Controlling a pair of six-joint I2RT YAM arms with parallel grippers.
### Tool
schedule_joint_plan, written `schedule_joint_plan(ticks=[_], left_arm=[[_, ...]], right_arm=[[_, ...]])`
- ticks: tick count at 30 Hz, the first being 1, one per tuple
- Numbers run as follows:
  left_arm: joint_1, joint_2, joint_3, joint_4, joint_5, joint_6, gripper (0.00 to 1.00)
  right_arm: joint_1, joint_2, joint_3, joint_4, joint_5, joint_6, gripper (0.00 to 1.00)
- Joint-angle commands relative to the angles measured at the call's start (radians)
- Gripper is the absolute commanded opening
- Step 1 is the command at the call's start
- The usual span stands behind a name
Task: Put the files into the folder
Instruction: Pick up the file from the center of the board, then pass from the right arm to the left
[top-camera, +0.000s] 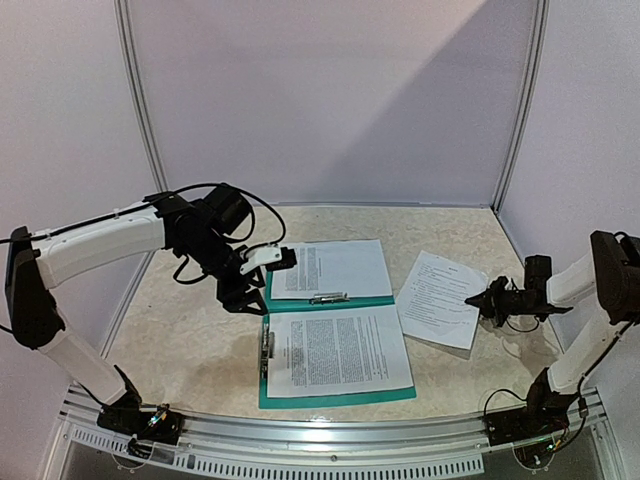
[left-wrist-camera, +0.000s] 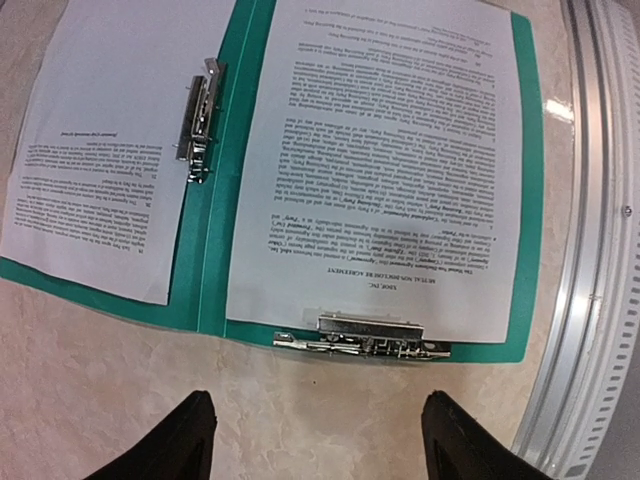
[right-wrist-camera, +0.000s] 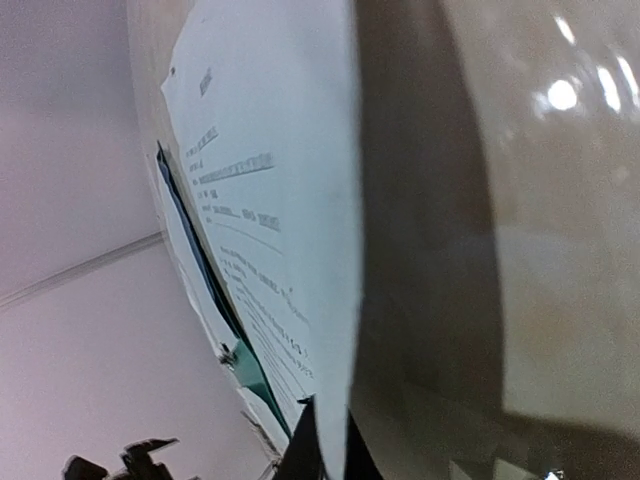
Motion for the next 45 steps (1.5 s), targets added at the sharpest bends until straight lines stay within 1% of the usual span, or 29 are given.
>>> schedule_joint_plan(ticks=[1,3,4,6,7,9,10,12,13,14,15,17,19,20,21,23,25,28,31,34,35,39,42,45], left_arm=[[0.012,-0.052,0.01,-0.027,0.002,0.01,0.73],[0.014,-0.064,0.026,-0.04,0.014,0.007,0.73],[0.016,-0.072,0.037,-0.049,0.024,0.007,0.74],[0.024,-0.088,0.065,-0.069,0.047,0.0,0.76],[0.028,-0.097,0.083,-0.077,0.057,-0.004,0.78],[0.038,-0.117,0.129,-0.093,0.065,-0.013,0.82],[0.042,-0.128,0.152,-0.101,0.065,-0.018,0.84],[0.055,-0.151,0.195,-0.118,0.07,-0.028,0.88],[0.063,-0.165,0.217,-0.129,0.078,-0.035,0.91],[0.072,-0.177,0.238,-0.142,0.094,-0.041,0.96],[0.08,-0.19,0.262,-0.155,0.106,-0.05,0.98],[0.098,-0.214,0.311,-0.191,0.134,-0.063,0.99],[0.112,-0.252,0.354,-0.233,0.157,-0.066,1.0],[0.115,-0.27,0.369,-0.245,0.159,-0.066,1.0],[0.118,-0.295,0.375,-0.253,0.155,-0.062,0.99],[0.12,-0.352,0.365,-0.256,0.142,-0.05,1.0],[0.12,-0.407,0.332,-0.258,0.136,-0.033,1.0],[0.117,-0.456,0.259,-0.289,0.179,-0.011,1.0],[0.106,-0.497,0.186,-0.297,0.251,0.018,0.99],[0.094,-0.515,0.162,-0.347,0.363,0.073,1.0],[0.088,-0.519,0.158,-0.349,0.373,0.071,1.0],[0.064,-0.52,0.163,-0.264,0.258,-0.013,1.0],[0.041,-0.497,0.178,-0.227,0.226,-0.051,1.0],[0.01,-0.467,0.215,-0.217,0.186,-0.03,1.0]], right_arm=[[0.002,-0.079,0.106,-0.207,0.103,-0.084,0.0],[0.006,-0.172,0.188,-0.401,0.187,-0.169,0.0],[0.011,-0.209,0.243,-0.504,0.234,-0.237,0.0],[0.041,-0.299,0.358,-0.684,0.343,-0.33,0.0],[0.073,-0.36,0.452,-0.794,0.4,-0.369,0.0],[0.177,-0.427,0.604,-0.933,0.549,-0.493,0.0],[0.257,-0.453,0.686,-0.99,0.645,-0.538,0.0],[0.418,-0.465,0.844,-1.095,0.769,-0.66,0.0],[0.54,-0.456,0.919,-1.138,0.832,-0.716,0.0],[0.633,-0.445,0.985,-1.181,0.908,-0.776,0.0],[0.741,-0.425,1.047,-1.216,0.976,-0.811,0.0],[0.962,-0.375,1.129,-1.26,1.114,-0.902,0.0],[1.153,-0.321,1.176,-1.292,1.191,-1.047,0.0],[1.229,-0.274,1.201,-1.308,1.206,-1.087,0.0],[1.289,-0.244,1.229,-1.323,1.218,-1.142,0.0],[1.376,-0.175,1.291,-1.346,1.237,-1.193,0.0],[1.432,-0.108,1.362,-1.355,1.248,-1.233,0.0],[1.46,-0.031,1.45,-1.351,1.196,-1.254,0.0],[1.461,-0.003,1.476,-1.294,1.112,-1.254,0.0],[1.461,0.005,1.495,-1.25,1.085,-1.237,0.0],[1.462,0.007,1.502,-1.245,1.078,-1.226,0.0],[1.462,0.001,1.49,-1.24,1.038,-1.232,0.0],[1.463,0.005,1.49,-1.251,1.046,-1.236,0.0],[1.462,0.007,1.483,-1.243,1.009,-1.263,0.0]])
